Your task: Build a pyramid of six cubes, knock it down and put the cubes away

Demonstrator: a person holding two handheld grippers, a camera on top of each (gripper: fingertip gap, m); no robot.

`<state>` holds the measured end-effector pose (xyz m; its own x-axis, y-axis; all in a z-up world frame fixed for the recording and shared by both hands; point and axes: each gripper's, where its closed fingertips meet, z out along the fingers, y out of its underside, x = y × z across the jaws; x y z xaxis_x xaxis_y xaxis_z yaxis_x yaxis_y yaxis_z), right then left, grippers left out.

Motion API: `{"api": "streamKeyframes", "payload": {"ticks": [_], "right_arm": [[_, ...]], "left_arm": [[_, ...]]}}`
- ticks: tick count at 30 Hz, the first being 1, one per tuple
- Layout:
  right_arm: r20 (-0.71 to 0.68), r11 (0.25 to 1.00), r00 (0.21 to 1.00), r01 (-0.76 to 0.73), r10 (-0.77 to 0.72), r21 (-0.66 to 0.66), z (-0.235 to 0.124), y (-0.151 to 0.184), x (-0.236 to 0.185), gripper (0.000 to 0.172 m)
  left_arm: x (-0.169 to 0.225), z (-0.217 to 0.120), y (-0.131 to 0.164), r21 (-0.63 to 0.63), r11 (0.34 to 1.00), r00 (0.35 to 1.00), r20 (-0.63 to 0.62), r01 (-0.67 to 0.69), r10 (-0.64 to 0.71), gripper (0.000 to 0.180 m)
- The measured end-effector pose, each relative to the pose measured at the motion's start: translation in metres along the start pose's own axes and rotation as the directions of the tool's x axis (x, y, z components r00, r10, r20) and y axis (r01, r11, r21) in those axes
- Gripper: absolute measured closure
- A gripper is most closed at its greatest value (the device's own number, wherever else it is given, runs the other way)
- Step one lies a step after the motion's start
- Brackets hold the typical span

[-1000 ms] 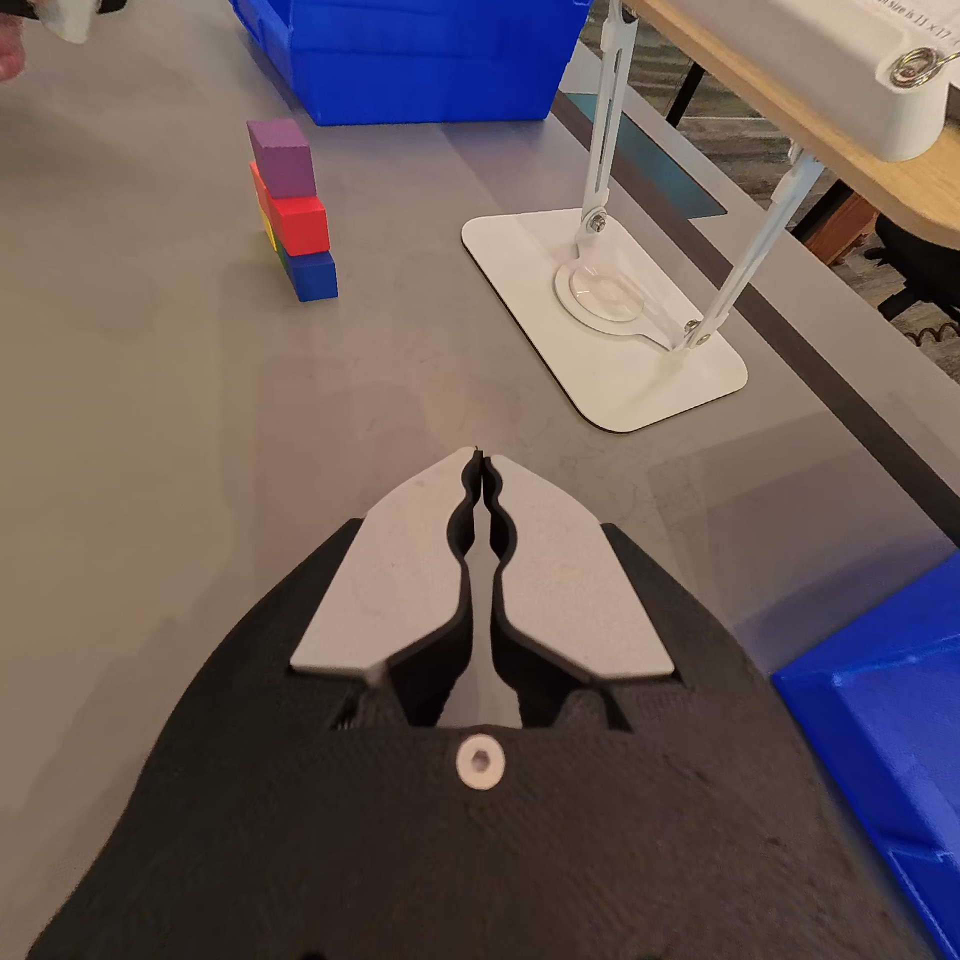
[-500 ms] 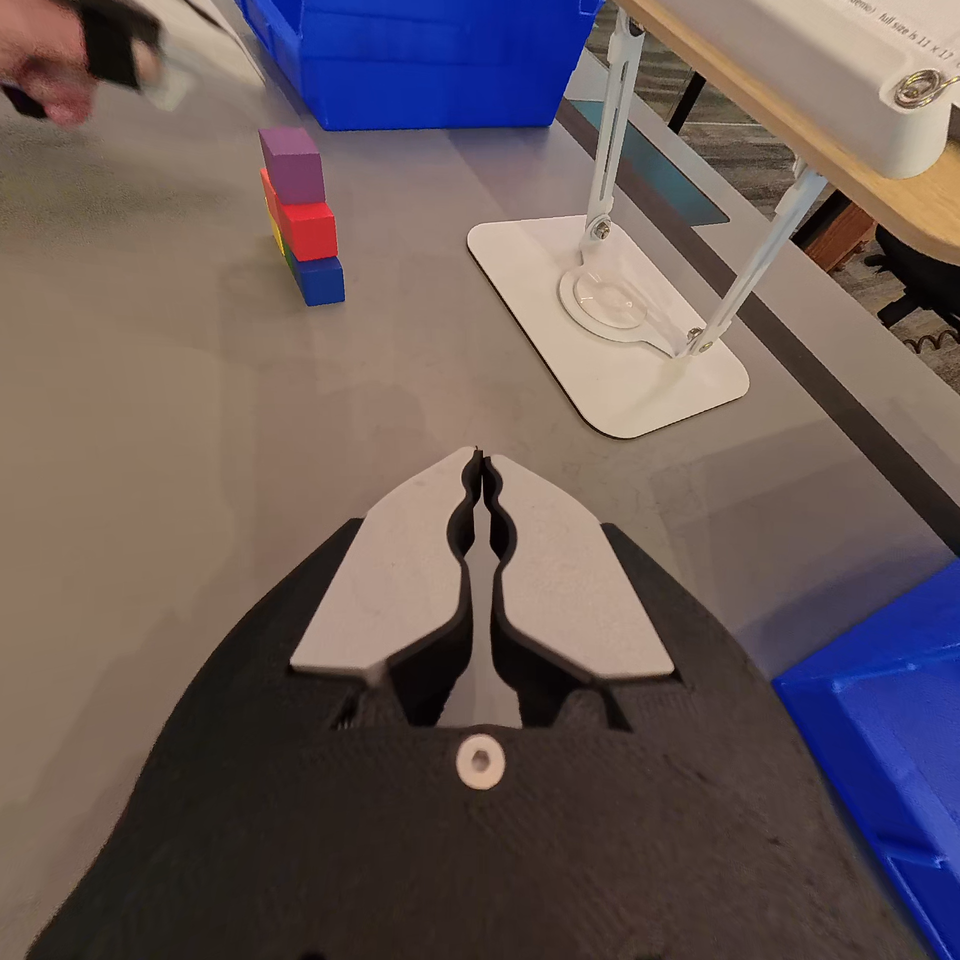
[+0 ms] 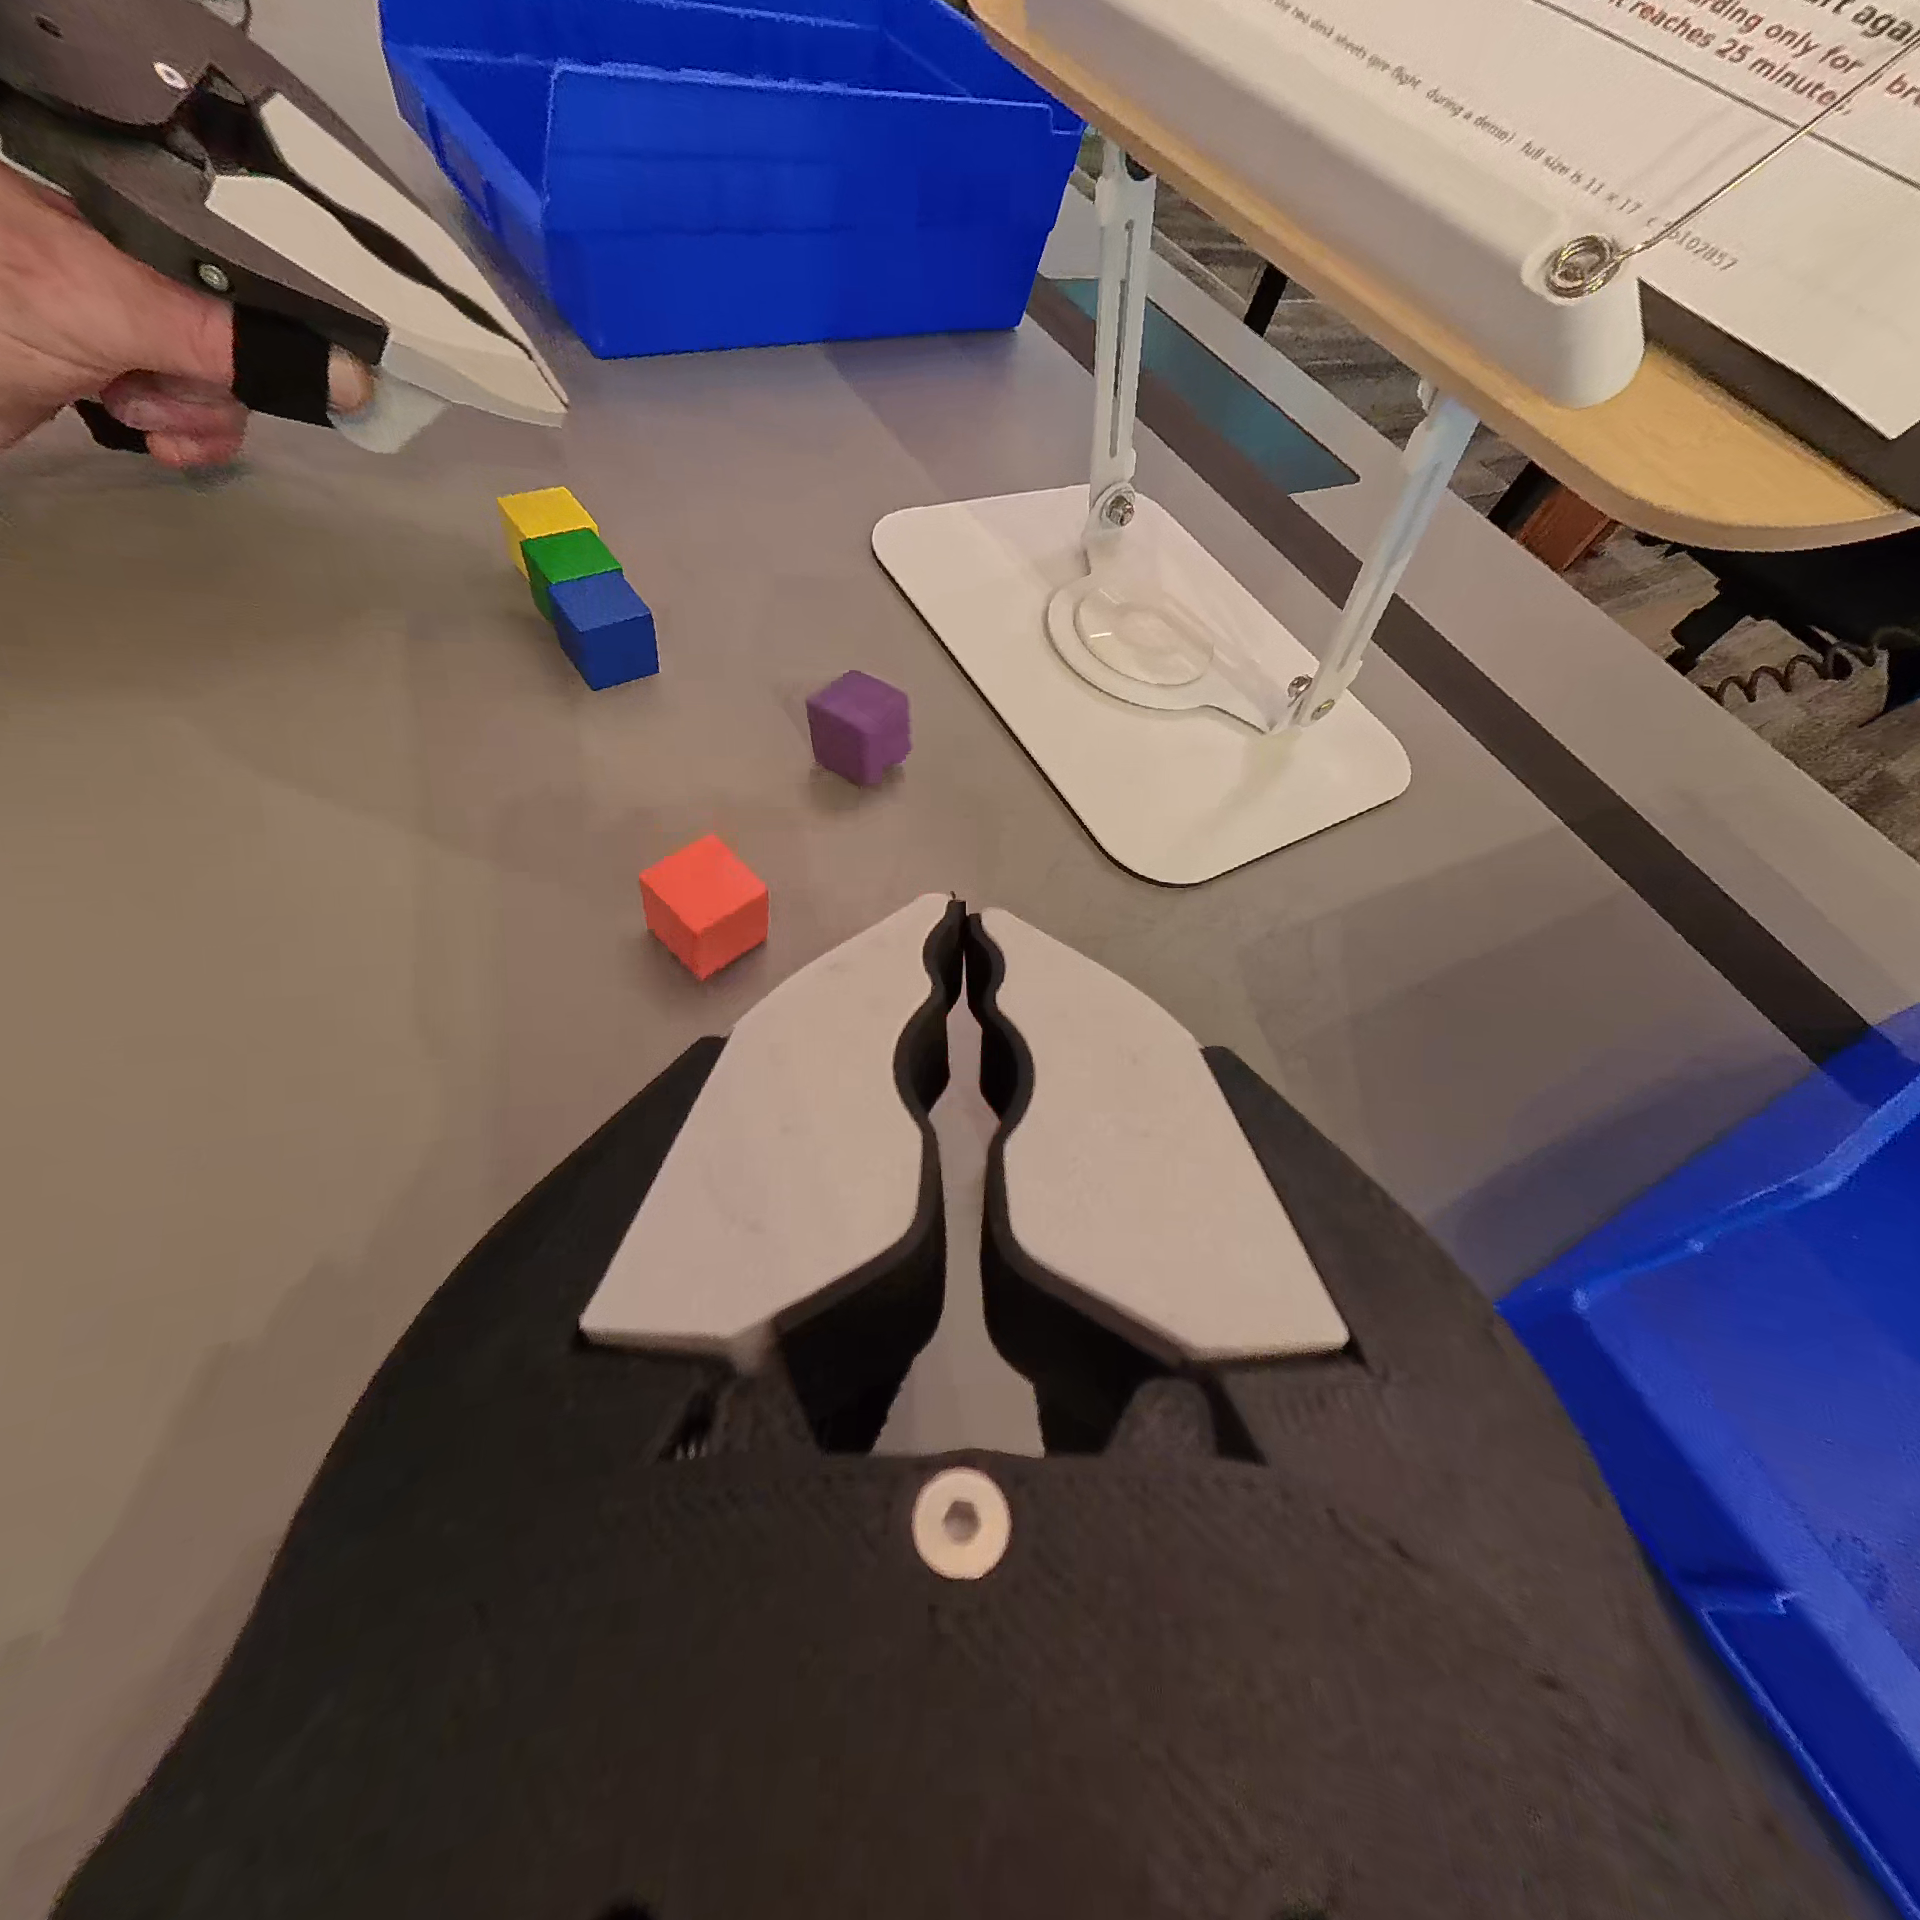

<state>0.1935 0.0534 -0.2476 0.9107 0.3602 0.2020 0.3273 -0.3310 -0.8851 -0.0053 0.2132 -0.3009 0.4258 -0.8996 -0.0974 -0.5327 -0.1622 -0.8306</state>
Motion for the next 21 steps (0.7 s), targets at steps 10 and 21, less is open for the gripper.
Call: {"api": "streamKeyframes", "payload": {"ticks": [10,21], "right_arm": [[-0.030,0.999,0.998,-0.045,0.046,0.024,-0.005,0.001,0.012,0.172],[-0.029,0.999,0.999,-0.044,0.044,0.017,-0.005,0.003,0.012,0.172]], "left_arm": [[-0.002,-0.001,0.005,-0.002,1.000,1.000,-0.012,-0.005,0.005,0.180],[-0.014,-0.011,0.013,-0.009,1.000,1.000,0.009,-0.028,0.028,0.180]]}}
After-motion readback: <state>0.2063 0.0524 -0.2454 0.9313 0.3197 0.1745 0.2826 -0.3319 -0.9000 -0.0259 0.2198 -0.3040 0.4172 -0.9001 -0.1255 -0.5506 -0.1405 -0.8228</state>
